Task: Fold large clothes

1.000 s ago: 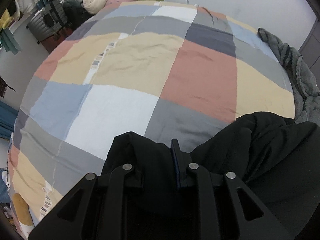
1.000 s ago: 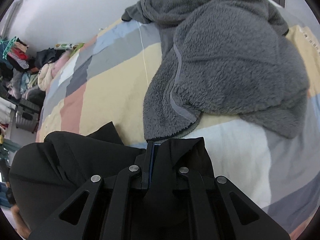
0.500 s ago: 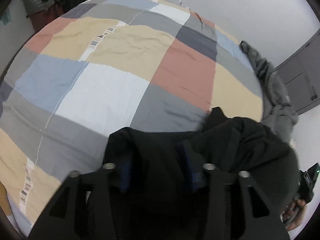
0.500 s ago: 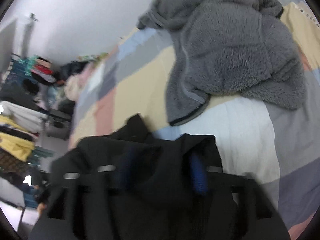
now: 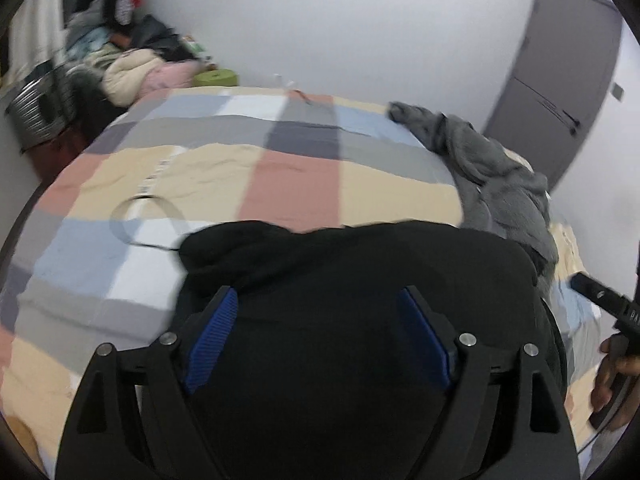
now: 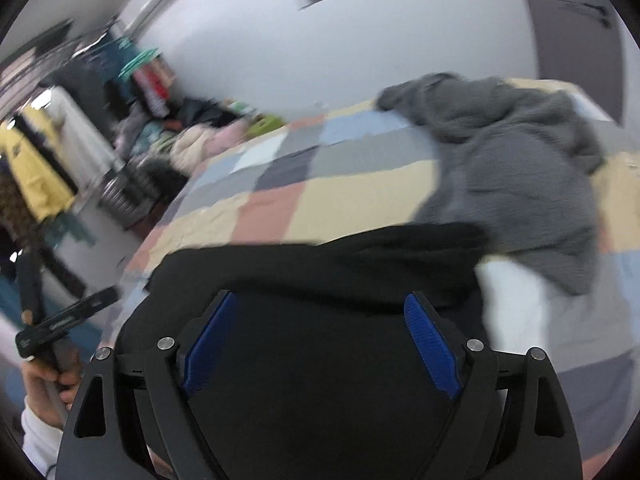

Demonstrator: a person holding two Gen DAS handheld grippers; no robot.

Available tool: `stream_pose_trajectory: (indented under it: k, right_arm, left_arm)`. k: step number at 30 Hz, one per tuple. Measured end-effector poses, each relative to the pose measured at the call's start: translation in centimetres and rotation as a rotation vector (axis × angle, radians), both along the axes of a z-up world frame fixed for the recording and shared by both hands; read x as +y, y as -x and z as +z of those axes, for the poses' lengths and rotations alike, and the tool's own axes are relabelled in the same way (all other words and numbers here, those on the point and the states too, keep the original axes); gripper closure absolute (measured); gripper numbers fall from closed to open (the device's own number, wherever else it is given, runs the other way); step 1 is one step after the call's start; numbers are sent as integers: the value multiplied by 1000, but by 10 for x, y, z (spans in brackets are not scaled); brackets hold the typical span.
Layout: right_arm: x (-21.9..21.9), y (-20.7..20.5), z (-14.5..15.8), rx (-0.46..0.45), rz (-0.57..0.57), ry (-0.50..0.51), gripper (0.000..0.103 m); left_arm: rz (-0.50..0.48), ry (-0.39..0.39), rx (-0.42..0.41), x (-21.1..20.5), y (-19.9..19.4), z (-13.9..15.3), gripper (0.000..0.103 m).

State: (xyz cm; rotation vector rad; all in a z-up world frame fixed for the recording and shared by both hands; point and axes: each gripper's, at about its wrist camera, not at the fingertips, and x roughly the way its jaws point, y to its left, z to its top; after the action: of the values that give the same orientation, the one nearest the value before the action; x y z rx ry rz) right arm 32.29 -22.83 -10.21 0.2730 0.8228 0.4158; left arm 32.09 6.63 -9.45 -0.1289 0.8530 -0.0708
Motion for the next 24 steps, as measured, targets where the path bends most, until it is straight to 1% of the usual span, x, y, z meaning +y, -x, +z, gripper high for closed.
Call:
stream_pose_trajectory:
  k: [2,4,6,8,12,15,20,24]
  right_arm:
    - [28,-11,-18,18,34,38,18]
    - [45,-20,-31,20,46,76,18]
    - [55,-27,-40,2,41,112,17]
    - [56,-35,-47,-2,35,116,17]
    - [55,-52,-61,22,29,99,16]
    - [56,-62,-68,30,27,99,16]
    - [66,-85,-78,35,17,135,14]
    - [66,-94,-81,59,14,145,14]
  left_arm:
    - [-11,-22,13,-12,-13,-13,21]
    - [-24,-47,21,-23,-26,-28,21]
    - [-24,-89,24,-31,-39,-40,21]
    - [-19,-109,25,-33,-43,-45,21]
    - [-7,-82,41,-28,-59,-60,21]
    - [3,-95,36,-28,-67,-68,21]
    - [24,-98,58,-28,-87,-83,21]
    - [32,-95,79,-25,-94,-86,20]
